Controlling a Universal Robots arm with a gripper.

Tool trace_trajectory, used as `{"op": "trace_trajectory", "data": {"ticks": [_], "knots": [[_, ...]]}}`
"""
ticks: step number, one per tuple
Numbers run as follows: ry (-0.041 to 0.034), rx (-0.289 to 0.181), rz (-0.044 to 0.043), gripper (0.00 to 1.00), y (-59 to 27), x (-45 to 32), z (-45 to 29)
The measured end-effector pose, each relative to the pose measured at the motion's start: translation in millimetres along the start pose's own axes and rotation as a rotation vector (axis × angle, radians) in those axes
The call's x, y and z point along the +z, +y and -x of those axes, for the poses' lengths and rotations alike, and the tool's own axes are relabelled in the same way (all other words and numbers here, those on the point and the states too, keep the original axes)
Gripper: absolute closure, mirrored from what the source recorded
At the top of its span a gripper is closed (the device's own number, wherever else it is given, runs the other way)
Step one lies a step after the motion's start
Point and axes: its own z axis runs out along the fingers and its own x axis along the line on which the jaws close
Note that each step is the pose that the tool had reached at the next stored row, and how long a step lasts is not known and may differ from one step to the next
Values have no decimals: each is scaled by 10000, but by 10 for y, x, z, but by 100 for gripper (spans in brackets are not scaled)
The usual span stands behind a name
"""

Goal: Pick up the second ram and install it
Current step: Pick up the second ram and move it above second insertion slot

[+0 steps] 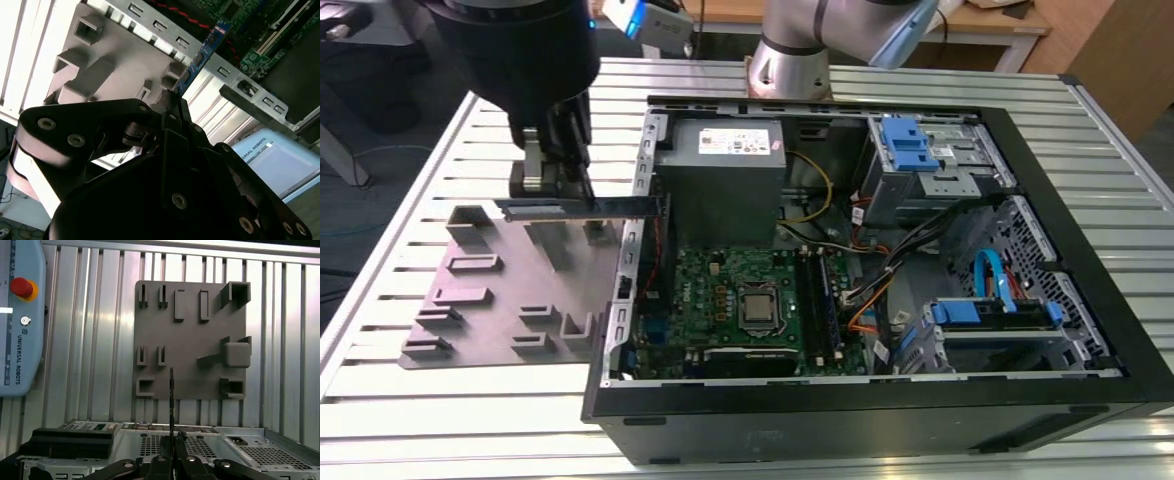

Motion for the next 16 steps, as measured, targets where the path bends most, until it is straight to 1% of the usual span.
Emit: {"op": "trace_trajectory", "data": {"ticks": [16], "knots": [[-1, 1, 35, 89, -437, -21, -15]]}}
